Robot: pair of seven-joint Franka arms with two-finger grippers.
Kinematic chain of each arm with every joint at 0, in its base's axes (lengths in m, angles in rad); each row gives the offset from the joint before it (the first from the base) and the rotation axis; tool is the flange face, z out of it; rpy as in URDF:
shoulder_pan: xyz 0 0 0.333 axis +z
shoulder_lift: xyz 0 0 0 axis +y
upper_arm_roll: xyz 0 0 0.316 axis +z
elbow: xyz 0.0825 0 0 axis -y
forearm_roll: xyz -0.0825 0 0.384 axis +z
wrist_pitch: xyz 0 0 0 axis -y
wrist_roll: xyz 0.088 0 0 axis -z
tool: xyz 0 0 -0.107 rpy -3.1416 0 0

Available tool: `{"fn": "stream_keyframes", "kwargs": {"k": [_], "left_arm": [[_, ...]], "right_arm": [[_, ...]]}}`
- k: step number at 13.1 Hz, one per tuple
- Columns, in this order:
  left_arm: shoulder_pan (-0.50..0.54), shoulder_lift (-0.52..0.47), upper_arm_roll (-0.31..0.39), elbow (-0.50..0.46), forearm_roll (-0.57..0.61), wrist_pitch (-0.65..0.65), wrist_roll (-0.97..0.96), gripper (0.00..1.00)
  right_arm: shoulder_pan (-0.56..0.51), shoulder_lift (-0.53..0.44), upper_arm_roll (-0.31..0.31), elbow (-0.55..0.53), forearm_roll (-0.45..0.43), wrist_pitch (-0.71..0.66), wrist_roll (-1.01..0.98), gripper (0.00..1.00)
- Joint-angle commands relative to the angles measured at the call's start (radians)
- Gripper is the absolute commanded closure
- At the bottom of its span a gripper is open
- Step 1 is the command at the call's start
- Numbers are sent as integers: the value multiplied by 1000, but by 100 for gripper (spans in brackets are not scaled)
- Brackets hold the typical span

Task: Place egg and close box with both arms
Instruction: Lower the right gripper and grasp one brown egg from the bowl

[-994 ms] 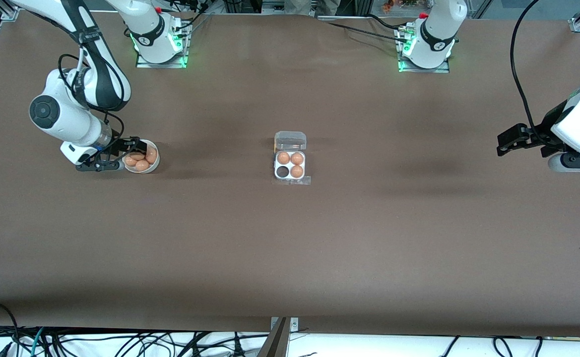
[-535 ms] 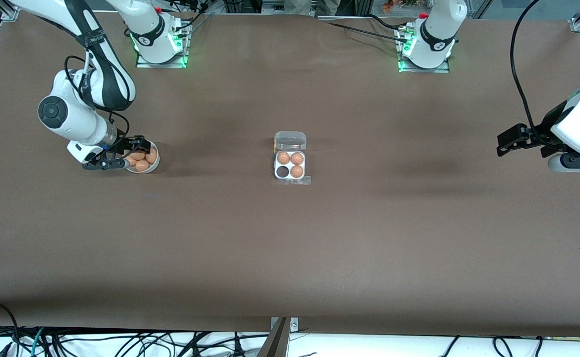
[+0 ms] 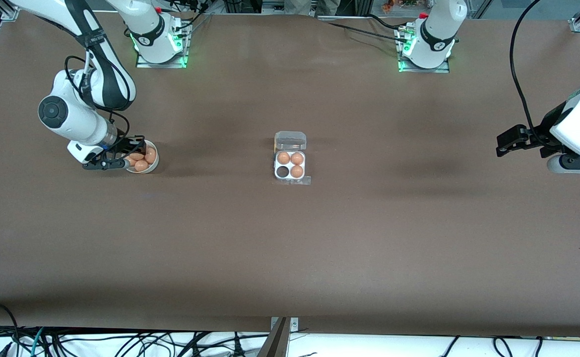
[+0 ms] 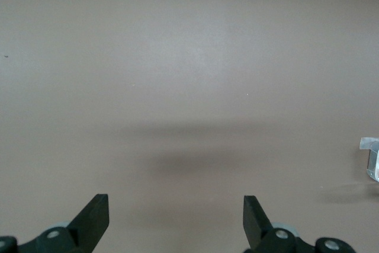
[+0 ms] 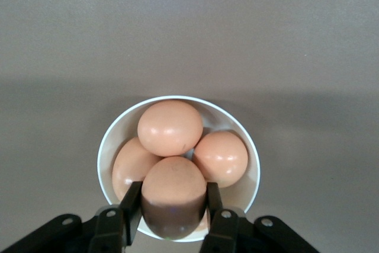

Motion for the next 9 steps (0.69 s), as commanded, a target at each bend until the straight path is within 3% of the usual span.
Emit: {"fn": "stream_keyframes", "kwargs": {"k": [1, 5, 9], "left_arm": [[3, 16, 2, 35, -21, -15, 14, 0], [3, 16, 2, 35, -21, -15, 14, 0], [3, 16, 2, 35, -21, -15, 14, 0]], "right_arm": [[7, -62, 37, -6, -6, -22, 44, 100], [5, -180, 48, 106, -3, -276, 63, 100], [5, -186, 28, 411, -3, -656, 54, 100]]}}
